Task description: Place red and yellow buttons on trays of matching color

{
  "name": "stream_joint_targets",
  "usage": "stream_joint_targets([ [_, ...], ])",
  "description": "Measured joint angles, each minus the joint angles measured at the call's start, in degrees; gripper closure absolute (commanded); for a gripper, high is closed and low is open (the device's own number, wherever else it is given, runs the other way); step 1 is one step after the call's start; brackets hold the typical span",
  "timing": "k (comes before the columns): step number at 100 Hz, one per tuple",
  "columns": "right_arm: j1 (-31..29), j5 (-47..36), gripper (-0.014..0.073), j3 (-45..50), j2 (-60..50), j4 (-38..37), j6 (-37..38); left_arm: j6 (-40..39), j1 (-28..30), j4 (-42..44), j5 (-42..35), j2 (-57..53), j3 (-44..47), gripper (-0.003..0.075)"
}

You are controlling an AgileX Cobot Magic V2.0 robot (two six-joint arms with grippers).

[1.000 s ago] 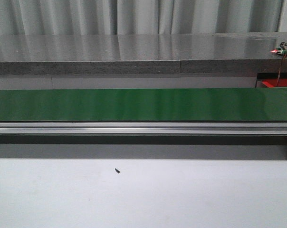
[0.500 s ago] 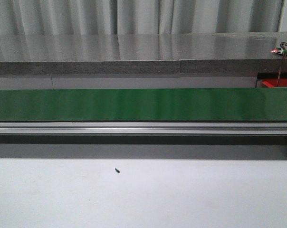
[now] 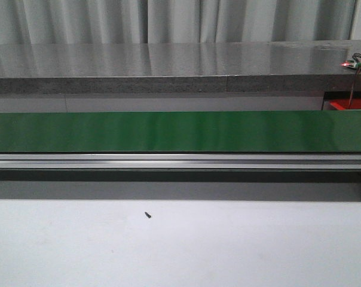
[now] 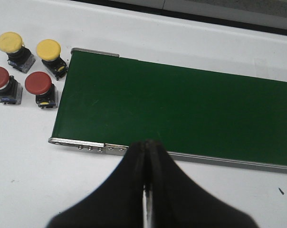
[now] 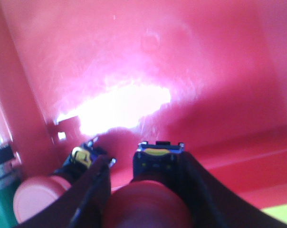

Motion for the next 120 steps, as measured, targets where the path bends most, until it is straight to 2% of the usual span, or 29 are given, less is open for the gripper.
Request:
stream_joint_targets([
  [36, 0.0, -1.9, 0.0401, 0.0, 3.5, 0.4, 0.0, 0.0, 0.0, 0.0, 0.0, 0.0, 0.0, 0.0740],
  [43, 0.0, -2.1, 0.0328, 0.0, 3.7, 0.7, 0.0, 0.0, 0.0, 0.0, 0.0, 0.0, 0.0, 0.0740],
  [58, 0.0, -2.1, 0.0057, 0.0, 3.8, 0.7, 0.0, 0.0, 0.0, 0.0, 0.0, 0.0, 0.0, 0.0740],
  [65, 0.0, -2.1, 0.0011, 0.0, 4.0, 0.7, 0.0, 0.0, 0.0, 0.0, 0.0, 0.0, 0.0, 0.0740],
  [109, 0.0, 0.7, 0.0023, 0.0, -0.9, 0.7, -0.1, 0.0, 0.0, 0.0, 0.0, 0.0, 0.0, 0.0740],
  [116, 0.0, 1.3, 0.0073, 0.0, -2.5, 0.8, -0.1, 0.0, 0.0, 0.0, 0.0, 0.0, 0.0, 0.0740],
  [120, 0.0, 1.7, 0.0138, 0.0, -3.5, 0.8, -0.1, 0.0, 0.0, 0.0, 0.0, 0.0, 0.0, 0.0740],
])
